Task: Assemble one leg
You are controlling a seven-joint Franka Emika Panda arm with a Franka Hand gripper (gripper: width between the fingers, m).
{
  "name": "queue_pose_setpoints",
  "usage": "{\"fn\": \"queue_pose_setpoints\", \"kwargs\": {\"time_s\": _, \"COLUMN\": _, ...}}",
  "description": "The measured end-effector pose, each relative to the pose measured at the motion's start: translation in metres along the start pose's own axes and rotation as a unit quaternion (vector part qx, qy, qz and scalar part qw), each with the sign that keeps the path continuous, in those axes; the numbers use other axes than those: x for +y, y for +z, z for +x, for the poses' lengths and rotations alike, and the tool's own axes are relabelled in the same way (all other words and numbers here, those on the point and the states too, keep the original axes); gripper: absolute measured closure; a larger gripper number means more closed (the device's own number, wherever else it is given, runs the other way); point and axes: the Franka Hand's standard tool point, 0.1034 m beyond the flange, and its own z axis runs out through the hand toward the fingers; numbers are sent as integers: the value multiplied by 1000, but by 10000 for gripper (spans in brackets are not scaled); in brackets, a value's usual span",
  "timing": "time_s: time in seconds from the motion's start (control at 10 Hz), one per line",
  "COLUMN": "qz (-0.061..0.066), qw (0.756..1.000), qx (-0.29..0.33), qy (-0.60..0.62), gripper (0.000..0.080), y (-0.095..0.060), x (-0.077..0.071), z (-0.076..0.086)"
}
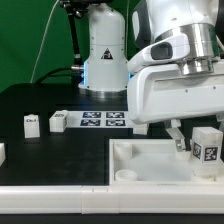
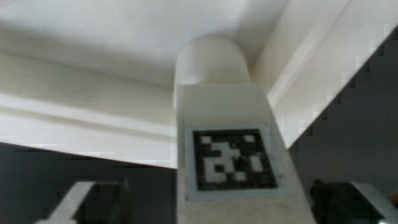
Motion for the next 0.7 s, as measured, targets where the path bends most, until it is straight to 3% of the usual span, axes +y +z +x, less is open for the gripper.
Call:
{"fn": "queue_pose_setpoints", "kwargs": {"time_s": 0.1, "qz": 0, "qw": 1000, "qx": 0, "qy": 0, "gripper": 177, "y": 0, "x": 0, "z": 0}}
{"fn": "queue_pose_setpoints", "kwargs": {"time_s": 0.4, "qz": 0, "qw": 1000, "qx": 0, "qy": 2, "gripper": 151, "y": -1, "x": 0, "z": 1}}
{"fn": "queue_pose_setpoints", "kwargs": {"time_s": 0.7, "qz": 1, "qw": 1000, "qx": -8, "qy": 17, "gripper": 151, "y": -20, "x": -2, "z": 15}}
